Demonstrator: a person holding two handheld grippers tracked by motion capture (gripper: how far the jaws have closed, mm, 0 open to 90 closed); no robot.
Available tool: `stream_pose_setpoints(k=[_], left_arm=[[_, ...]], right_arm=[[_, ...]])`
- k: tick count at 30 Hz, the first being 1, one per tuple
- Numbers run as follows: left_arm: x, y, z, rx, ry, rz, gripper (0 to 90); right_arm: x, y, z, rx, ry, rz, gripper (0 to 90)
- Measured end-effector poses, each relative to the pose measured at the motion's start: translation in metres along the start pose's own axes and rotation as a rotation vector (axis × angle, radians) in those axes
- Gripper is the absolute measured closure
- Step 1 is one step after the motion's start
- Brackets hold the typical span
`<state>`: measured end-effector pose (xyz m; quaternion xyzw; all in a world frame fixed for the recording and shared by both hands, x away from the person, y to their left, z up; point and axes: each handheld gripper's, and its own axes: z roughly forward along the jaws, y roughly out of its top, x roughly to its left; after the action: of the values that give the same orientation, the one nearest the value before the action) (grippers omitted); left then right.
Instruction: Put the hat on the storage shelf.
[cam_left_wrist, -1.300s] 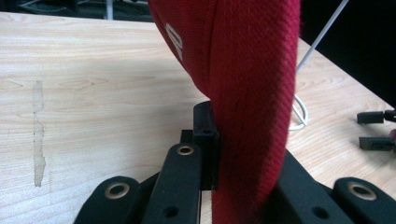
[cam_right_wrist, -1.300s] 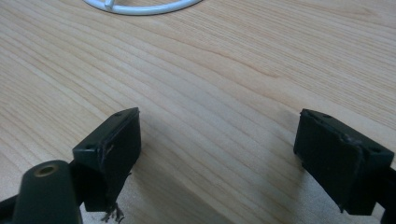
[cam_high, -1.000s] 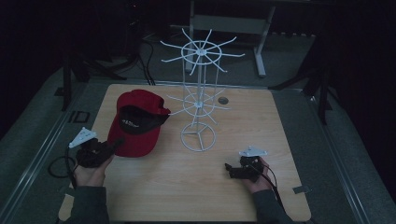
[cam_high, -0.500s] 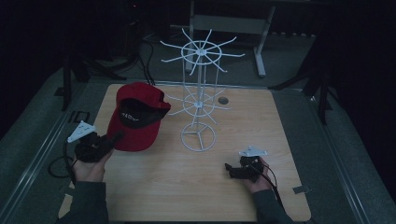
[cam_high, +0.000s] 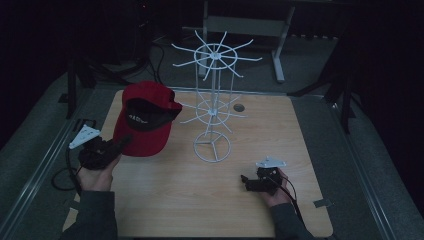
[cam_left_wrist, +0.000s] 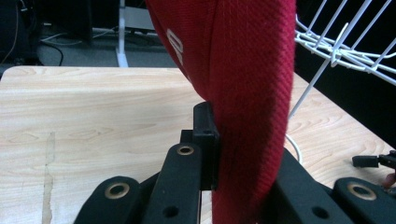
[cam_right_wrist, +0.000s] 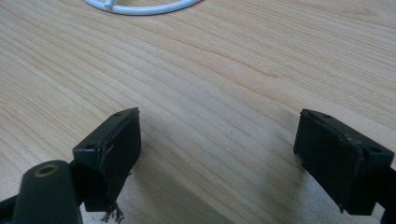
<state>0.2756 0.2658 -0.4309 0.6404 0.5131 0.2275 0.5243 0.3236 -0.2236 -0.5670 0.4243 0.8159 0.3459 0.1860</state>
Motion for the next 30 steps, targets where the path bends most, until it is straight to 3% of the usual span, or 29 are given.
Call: stream_pose_setpoints(k=[18,30], left_arm=[[-0.006,0.022,0.0,-0.026,0.013,0.027,85.4],[-0.001,0.04,-0.01,-0.096,0.033,0.007,85.4]], right_arm=[[0.0,0.0,0.0,0.0,0.0,-0.001,14.7],[0.0,0.0,0.0,0.0,-0.001,0.002,14.7]])
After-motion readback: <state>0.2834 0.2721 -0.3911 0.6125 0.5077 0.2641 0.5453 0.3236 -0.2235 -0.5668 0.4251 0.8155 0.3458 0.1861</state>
